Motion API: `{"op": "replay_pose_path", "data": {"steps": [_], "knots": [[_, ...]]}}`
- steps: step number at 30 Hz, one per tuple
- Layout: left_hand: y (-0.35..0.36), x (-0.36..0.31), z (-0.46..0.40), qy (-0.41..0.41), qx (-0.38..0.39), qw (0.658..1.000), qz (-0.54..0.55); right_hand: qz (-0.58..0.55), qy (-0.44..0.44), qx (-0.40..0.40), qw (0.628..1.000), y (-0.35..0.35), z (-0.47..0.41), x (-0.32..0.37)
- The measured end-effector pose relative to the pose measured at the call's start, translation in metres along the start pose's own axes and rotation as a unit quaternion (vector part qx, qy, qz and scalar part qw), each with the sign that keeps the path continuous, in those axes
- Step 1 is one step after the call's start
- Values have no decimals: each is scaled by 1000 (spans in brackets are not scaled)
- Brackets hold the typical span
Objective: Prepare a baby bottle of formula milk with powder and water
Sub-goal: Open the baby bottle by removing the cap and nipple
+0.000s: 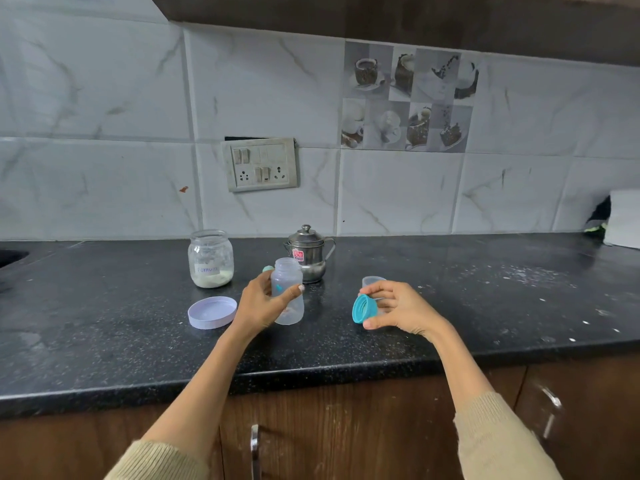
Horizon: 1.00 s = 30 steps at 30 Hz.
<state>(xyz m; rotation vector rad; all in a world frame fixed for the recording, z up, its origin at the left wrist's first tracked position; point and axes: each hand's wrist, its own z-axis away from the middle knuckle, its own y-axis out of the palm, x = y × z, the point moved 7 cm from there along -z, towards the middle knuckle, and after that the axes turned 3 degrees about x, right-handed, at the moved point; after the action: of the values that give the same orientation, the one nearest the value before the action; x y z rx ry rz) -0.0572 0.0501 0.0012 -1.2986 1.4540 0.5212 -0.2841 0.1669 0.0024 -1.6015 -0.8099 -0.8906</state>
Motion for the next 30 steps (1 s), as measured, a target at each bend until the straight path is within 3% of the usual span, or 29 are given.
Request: {"op": "replay_pose_path", "data": {"steps": [7, 17, 25, 30], "knots": [[1, -2, 1, 0, -4, 1000, -4, 0, -10, -11, 1000, -3, -1, -7], [2, 0, 5, -9, -14, 1000, 10, 16, -26, -109, 994, -16, 5, -10], [-6, 0, 8, -53, -42, 995, 67, 19, -76, -102, 992, -21, -3, 35], [-36, -8, 8, -29, -100, 987, 126, 12, -118, -70, 990, -3, -30, 78]]}}
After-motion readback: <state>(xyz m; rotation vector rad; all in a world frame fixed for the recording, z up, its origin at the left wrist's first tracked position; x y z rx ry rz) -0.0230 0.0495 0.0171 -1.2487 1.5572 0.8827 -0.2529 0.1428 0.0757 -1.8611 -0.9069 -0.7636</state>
